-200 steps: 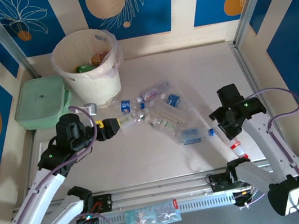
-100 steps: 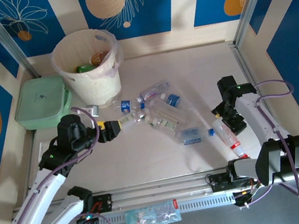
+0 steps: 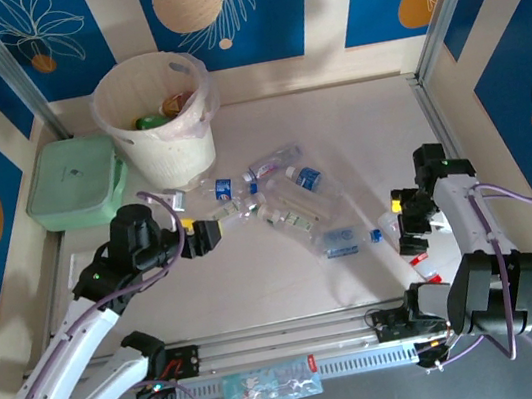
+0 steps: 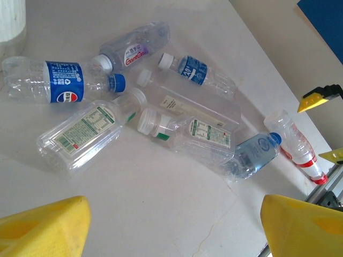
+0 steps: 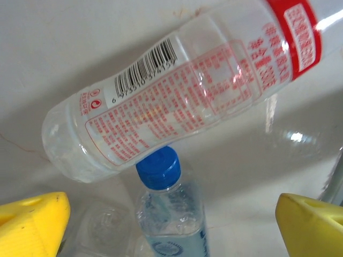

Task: Put the plastic bottles in the bin

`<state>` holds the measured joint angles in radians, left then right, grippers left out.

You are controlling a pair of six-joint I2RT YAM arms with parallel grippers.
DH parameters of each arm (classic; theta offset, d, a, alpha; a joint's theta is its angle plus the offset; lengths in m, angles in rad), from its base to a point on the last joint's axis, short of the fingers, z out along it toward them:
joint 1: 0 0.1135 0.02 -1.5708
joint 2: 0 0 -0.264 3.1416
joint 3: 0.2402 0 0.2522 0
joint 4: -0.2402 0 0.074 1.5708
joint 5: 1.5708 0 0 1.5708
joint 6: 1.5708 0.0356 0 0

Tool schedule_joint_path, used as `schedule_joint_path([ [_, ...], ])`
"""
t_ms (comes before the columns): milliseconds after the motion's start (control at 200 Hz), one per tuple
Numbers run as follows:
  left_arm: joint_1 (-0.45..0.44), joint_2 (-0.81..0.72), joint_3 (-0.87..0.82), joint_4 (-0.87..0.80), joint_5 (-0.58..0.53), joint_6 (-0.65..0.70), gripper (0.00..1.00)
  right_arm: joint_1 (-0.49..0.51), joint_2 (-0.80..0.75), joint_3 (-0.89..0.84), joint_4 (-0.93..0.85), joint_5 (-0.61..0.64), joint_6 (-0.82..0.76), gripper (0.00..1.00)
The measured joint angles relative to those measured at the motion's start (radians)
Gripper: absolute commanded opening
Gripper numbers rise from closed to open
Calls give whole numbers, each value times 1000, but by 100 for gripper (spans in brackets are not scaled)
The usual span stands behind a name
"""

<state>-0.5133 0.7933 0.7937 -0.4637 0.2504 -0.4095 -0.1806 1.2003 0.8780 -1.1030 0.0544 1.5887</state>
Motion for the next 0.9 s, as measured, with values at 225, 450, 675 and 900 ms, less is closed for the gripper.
schedule_joint_path([
  [225,-15,4,0,-2,-9,0,83,-8,60,-46,58,-21,86,99],
  [450,-29,34,0,-7,-9,0,82,-103,114,-85,195,-21,103,98],
  [675,-30,33,0,-19,-19,1,82,-211,182,-140,277,-12,55,83],
  [900,-31,33,0,-19,-25,1,82,-233,231,-133,321,-10,3,59],
])
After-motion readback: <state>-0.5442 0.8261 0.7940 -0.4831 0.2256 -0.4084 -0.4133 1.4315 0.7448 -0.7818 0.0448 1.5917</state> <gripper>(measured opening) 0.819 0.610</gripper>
